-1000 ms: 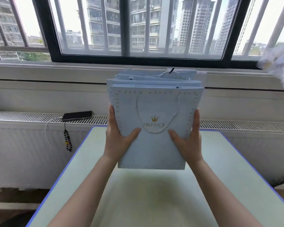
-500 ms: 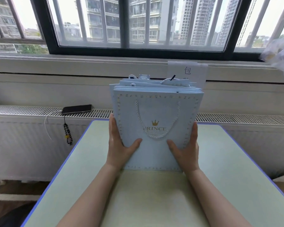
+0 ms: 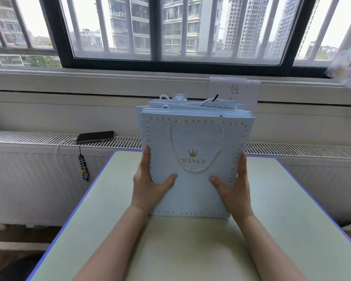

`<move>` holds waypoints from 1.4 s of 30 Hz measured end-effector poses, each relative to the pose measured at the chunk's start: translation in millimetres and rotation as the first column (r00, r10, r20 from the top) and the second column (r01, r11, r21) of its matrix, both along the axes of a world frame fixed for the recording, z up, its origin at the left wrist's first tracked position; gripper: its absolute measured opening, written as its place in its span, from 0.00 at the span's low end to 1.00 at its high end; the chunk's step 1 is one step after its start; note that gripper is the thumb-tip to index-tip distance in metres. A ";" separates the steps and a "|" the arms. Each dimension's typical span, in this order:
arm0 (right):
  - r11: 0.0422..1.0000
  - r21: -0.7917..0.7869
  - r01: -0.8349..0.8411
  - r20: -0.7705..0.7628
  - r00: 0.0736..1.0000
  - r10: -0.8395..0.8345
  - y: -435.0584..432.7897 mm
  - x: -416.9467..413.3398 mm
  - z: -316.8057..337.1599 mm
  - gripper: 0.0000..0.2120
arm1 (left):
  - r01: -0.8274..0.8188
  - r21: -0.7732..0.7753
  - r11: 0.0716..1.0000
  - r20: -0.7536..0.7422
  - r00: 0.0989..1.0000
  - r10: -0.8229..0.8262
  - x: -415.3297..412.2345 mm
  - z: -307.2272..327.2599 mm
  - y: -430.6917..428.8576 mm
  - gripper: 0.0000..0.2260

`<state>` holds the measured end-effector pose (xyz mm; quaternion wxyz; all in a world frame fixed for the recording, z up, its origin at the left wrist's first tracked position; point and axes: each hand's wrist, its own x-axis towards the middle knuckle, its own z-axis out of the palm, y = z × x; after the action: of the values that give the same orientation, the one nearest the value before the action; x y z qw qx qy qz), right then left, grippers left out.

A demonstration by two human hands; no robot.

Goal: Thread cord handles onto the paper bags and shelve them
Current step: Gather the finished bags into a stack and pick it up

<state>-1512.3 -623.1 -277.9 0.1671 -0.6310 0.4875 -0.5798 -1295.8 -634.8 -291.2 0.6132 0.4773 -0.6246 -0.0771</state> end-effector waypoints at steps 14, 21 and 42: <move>0.995 -0.004 -0.104 0.000 0.995 0.104 -13.4 -5.6 35.4 0.52 | 0.034 -0.209 0.977 0.035 0.999 -0.028 2.4 25.1 -16.1 0.43; 0.998 0.021 -0.061 -0.011 0.998 0.061 -12.1 0.2 10.5 0.45 | 0.044 -0.165 0.985 0.109 0.994 -0.026 2.5 -5.0 -21.4 0.43; 0.989 0.029 -0.145 -0.007 0.989 0.146 -10.7 -7.7 9.2 0.46 | 0.478 0.178 0.860 -0.349 0.848 -0.399 23.1 105.0 -25.4 0.50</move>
<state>-1520.1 -633.8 -268.7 0.2157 -0.6652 0.4492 -0.5560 -1272.7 -660.2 -186.2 0.5988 0.3788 -0.6017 -0.3686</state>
